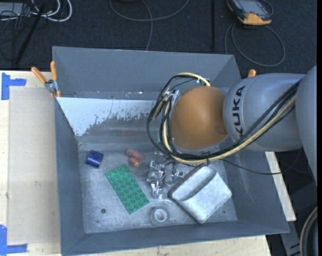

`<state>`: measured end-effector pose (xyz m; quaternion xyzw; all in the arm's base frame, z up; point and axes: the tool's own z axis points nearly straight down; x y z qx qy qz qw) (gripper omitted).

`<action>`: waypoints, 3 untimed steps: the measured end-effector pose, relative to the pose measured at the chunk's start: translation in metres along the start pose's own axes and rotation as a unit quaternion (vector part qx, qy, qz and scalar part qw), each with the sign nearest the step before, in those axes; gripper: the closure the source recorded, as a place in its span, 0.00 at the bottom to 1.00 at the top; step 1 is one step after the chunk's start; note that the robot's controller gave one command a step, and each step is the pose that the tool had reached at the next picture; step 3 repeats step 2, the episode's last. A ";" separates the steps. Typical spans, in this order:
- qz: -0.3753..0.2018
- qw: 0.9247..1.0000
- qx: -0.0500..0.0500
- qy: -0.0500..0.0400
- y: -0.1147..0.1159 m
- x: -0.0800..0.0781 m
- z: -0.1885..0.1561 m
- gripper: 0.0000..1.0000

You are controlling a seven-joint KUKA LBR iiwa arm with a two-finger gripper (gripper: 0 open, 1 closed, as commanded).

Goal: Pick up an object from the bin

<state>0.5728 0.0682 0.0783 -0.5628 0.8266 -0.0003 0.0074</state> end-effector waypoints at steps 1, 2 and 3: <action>-0.029 1.000 -0.001 0.003 -0.007 -0.029 -0.110 1.00; 0.003 1.000 -0.001 0.003 0.010 -0.035 -0.192 1.00; 0.003 1.000 -0.001 0.003 0.010 -0.035 -0.192 1.00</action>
Offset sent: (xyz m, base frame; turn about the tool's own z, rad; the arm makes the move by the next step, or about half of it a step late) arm 0.0132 0.0223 0.1059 -0.0609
